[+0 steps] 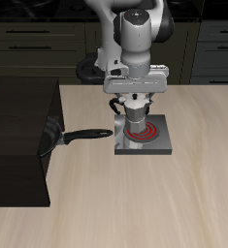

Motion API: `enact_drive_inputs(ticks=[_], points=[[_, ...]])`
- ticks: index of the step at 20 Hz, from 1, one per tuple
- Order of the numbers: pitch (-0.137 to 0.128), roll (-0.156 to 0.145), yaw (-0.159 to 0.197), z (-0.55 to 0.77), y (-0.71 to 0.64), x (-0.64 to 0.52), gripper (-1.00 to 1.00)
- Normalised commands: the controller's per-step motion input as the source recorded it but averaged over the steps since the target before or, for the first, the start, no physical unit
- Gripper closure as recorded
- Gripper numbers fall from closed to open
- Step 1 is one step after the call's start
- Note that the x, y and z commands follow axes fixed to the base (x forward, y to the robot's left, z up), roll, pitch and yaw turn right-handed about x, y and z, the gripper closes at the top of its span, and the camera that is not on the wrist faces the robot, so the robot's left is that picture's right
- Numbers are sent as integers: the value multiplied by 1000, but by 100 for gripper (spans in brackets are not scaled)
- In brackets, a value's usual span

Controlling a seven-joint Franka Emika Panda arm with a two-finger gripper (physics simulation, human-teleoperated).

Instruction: Place the moka pot on the stove and close the stove

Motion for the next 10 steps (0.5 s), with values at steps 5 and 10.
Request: enact_drive_inputs(ticks=[5, 10], points=[[-7, 5, 17, 148, 34, -53, -100], [-11, -11, 17, 237, -22, -119, -100]])
